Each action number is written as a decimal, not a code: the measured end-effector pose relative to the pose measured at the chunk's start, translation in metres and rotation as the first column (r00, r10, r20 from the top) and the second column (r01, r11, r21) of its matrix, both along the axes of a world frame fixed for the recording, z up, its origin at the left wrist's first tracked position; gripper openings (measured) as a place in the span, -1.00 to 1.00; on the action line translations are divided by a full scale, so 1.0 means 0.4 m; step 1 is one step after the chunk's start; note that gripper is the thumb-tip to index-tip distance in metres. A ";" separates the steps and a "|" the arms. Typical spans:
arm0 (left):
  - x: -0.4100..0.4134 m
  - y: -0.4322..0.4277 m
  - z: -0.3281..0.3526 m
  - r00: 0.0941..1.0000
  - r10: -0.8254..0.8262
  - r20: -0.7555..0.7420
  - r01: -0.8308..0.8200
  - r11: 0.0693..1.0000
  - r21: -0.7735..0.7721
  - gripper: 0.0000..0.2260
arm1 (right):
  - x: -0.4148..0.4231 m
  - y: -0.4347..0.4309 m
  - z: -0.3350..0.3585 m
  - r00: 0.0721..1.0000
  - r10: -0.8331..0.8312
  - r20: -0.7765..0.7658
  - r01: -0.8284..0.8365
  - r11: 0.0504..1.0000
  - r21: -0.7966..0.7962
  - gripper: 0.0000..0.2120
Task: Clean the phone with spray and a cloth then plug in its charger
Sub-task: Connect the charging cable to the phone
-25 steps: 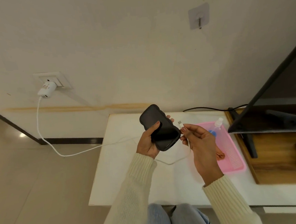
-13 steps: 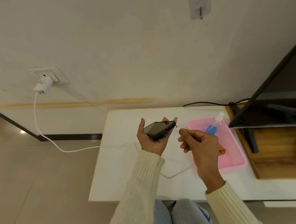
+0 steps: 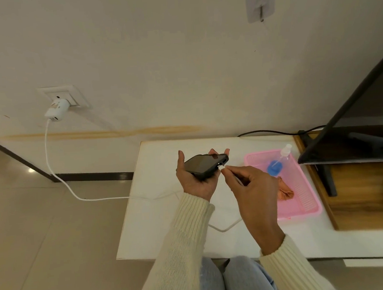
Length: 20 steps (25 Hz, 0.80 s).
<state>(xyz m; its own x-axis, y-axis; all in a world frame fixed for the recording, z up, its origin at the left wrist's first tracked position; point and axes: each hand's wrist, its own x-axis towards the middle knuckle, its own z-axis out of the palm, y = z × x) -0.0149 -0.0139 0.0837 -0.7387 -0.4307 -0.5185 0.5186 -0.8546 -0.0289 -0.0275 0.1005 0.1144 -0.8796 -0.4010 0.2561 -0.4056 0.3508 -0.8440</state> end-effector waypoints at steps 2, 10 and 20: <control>-0.001 -0.003 -0.003 1.000 0.000 0.001 0.000 1.000 -0.029 -0.43 | 0.000 -0.002 -0.001 1.000 -0.003 -0.019 0.003 1.000 0.020 -0.86; 0.005 -0.018 -0.015 0.999 -0.014 -0.042 0.005 0.979 -0.205 -0.58 | 0.000 0.000 0.009 0.997 0.032 -0.066 -0.024 0.991 0.131 -0.82; 0.016 -0.027 -0.020 0.994 -0.063 -0.090 0.030 0.943 -0.333 -0.69 | 0.010 -0.011 0.019 0.998 0.047 -0.050 -0.036 0.978 0.204 -0.82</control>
<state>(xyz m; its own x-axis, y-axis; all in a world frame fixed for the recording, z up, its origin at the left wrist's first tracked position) -0.0086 -0.0246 0.0758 -0.8016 -0.5297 -0.2773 0.4871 -0.8475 0.2106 -0.0236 0.0963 0.1222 -0.8480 -0.4856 0.2122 -0.4666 0.4945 -0.7333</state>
